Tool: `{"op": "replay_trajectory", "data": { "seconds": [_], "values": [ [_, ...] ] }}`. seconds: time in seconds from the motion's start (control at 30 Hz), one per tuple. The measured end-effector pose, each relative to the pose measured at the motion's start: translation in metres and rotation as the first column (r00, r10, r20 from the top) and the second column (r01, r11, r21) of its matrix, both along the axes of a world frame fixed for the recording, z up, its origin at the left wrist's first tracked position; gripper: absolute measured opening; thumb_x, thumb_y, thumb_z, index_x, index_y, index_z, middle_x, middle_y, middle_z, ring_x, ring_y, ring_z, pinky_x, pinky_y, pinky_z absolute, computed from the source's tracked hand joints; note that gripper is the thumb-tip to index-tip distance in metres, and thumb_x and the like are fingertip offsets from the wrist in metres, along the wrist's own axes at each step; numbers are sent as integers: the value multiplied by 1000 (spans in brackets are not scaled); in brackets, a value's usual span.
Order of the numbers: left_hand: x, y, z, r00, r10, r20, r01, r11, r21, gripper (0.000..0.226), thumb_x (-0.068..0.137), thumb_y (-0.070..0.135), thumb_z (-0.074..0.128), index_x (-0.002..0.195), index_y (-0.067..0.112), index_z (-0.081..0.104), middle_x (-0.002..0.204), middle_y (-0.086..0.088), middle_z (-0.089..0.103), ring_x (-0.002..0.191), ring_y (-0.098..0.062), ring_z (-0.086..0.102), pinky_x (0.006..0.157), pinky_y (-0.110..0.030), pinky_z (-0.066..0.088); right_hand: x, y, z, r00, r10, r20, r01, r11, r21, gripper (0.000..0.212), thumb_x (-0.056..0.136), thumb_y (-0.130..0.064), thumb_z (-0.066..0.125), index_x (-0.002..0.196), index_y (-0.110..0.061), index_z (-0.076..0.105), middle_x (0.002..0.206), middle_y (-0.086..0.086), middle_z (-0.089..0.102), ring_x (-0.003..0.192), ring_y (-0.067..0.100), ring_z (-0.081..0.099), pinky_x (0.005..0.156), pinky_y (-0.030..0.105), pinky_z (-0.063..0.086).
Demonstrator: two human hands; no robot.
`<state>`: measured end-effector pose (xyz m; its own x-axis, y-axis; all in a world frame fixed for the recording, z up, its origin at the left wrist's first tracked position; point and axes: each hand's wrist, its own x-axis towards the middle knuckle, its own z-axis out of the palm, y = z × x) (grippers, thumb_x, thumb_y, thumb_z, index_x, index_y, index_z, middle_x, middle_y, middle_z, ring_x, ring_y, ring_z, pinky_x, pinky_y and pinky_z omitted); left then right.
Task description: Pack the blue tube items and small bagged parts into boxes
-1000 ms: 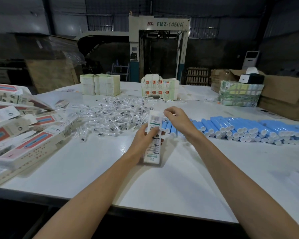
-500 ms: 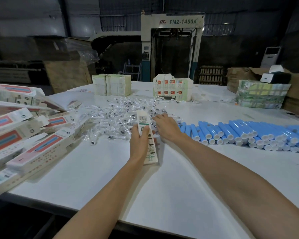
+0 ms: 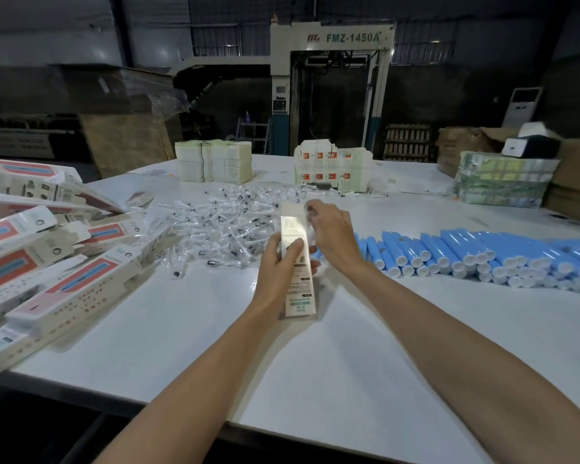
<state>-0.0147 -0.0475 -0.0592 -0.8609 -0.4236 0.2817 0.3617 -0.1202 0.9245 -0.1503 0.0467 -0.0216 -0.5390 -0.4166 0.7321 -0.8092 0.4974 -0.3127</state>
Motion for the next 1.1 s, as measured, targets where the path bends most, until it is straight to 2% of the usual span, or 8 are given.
{"op": "replay_trajectory", "data": {
  "seconds": [0.13, 0.23, 0.37, 0.47, 0.63, 0.83, 0.93, 1.1],
  "values": [
    [3, 10, 2, 991, -132, 9, 132, 991, -21, 45, 104, 23, 73, 145, 15, 56, 121, -10, 80, 100, -39, 80, 85, -49, 67, 12, 51, 16, 970, 66, 236, 0, 963, -268, 28, 111, -30, 43, 135, -31, 58, 94, -19, 60, 84, 5, 60, 76, 29, 49],
    [5, 19, 2, 974, -225, 29, 227, 973, -47, 44, 101, 22, 76, 142, 17, 59, 121, -10, 80, 102, -41, 80, 87, -52, 66, 20, 92, 16, 958, 71, 279, 32, 937, -347, 26, 112, -26, 39, 134, -27, 53, 83, -12, 54, 68, -1, 49, 64, 18, 41],
    [6, 36, 6, 940, -337, 57, 339, 940, -41, 46, 100, 23, 78, 142, 19, 60, 122, -13, 79, 103, -42, 79, 85, -50, 67, 31, 134, 17, 834, 164, 526, 103, 891, -442, 18, 106, -12, 45, 119, -25, 48, 108, 2, 53, 79, 14, 52, 73, 26, 44],
    [2, 51, 14, 932, -355, 72, 360, 930, -80, 41, 101, 20, 77, 139, 20, 62, 119, -14, 80, 102, -41, 79, 87, -49, 67, 38, 151, 23, 835, 217, 506, 81, 861, -502, 26, 97, -7, 60, 106, -31, 64, 110, 2, 54, 72, 11, 58, 68, 19, 47],
    [-3, 71, 18, 930, -357, 83, 363, 929, -69, 46, 99, 19, 78, 142, 15, 61, 117, -17, 80, 103, -44, 79, 95, -57, 63, 42, 164, 48, 810, 364, 459, 82, 706, -704, 18, 83, 3, 79, 95, -7, 70, 80, 7, 63, 66, 21, 56, 66, 29, 49],
    [-5, 78, 11, 928, -369, 56, 369, 929, 8, 48, 97, 17, 81, 142, 15, 62, 121, -16, 79, 104, -44, 78, 93, -55, 65, 50, 171, 76, 856, 280, 434, 9, 831, -556, 18, 90, -4, 74, 98, -18, 82, 73, 6, 58, 72, 10, 62, 76, 18, 52],
    [-4, 77, 10, 926, -375, 48, 375, 927, 16, 53, 94, 21, 85, 142, 16, 63, 122, -16, 79, 105, -43, 78, 95, -56, 64, 59, 167, 87, 887, 240, 395, -42, 893, -448, 25, 92, -3, 71, 113, -15, 70, 89, 0, 77, 77, 6, 67, 71, 18, 54],
    [-4, 79, 10, 925, -379, 31, 380, 925, -28, 55, 90, 26, 89, 139, 20, 66, 122, -17, 79, 105, -45, 78, 98, -60, 61, 64, 153, 96, 858, 189, 477, -72, 965, -252, 42, 92, -10, 73, 122, -14, 44, 96, 4, 79, 70, 5, 62, 67, 28, 51]
  ]
}}
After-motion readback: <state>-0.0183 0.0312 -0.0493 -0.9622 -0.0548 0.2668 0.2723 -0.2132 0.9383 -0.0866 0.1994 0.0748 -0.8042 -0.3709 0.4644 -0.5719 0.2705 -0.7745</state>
